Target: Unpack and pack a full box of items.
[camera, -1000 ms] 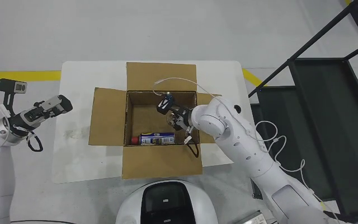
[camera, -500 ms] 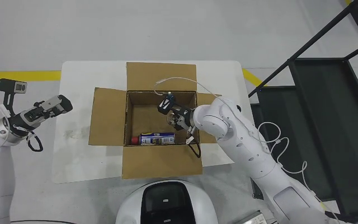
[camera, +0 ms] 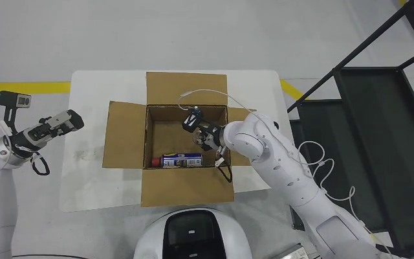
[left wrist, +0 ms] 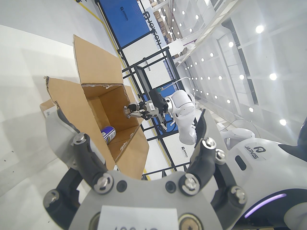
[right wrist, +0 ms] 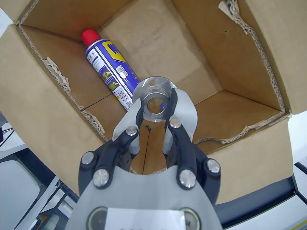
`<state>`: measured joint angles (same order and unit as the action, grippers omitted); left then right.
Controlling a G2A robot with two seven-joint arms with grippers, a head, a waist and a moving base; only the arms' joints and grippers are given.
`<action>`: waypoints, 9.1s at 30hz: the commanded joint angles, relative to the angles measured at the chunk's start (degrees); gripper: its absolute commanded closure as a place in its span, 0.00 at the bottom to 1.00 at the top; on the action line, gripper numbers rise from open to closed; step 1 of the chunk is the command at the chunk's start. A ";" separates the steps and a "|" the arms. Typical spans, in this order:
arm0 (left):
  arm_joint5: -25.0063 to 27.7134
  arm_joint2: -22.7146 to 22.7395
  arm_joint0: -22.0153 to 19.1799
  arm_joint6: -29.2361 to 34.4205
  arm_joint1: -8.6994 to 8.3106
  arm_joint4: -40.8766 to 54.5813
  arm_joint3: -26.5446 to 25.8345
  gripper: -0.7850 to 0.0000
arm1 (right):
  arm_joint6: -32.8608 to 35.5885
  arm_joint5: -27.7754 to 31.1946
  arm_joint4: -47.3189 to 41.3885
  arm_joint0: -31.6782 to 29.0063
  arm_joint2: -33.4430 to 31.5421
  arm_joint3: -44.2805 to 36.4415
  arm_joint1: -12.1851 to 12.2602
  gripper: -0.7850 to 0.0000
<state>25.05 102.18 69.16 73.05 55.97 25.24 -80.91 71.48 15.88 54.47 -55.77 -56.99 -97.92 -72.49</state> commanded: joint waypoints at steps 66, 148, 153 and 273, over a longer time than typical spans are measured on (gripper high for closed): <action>0.00 0.00 0.00 0.00 0.00 0.00 0.00 0.00 | -17.05 -6.69 0.89 -22.99 -34.90 15.88 7.13 1.00; 0.00 0.00 0.00 0.00 0.00 0.00 0.00 0.00 | -11.30 8.21 -5.39 1.78 3.18 1.99 4.26 0.00; 0.00 0.00 0.00 0.00 0.00 0.00 0.00 0.00 | -10.73 9.78 -7.92 11.40 12.71 12.55 1.02 0.00; -1.42 2.33 0.07 -5.27 -0.59 0.40 1.05 0.00 | -30.25 36.88 -12.08 -12.00 -18.95 -2.18 7.77 1.00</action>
<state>23.63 104.50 69.23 67.78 55.38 25.63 -79.85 41.24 52.75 42.39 -67.77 -75.94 -100.10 -64.72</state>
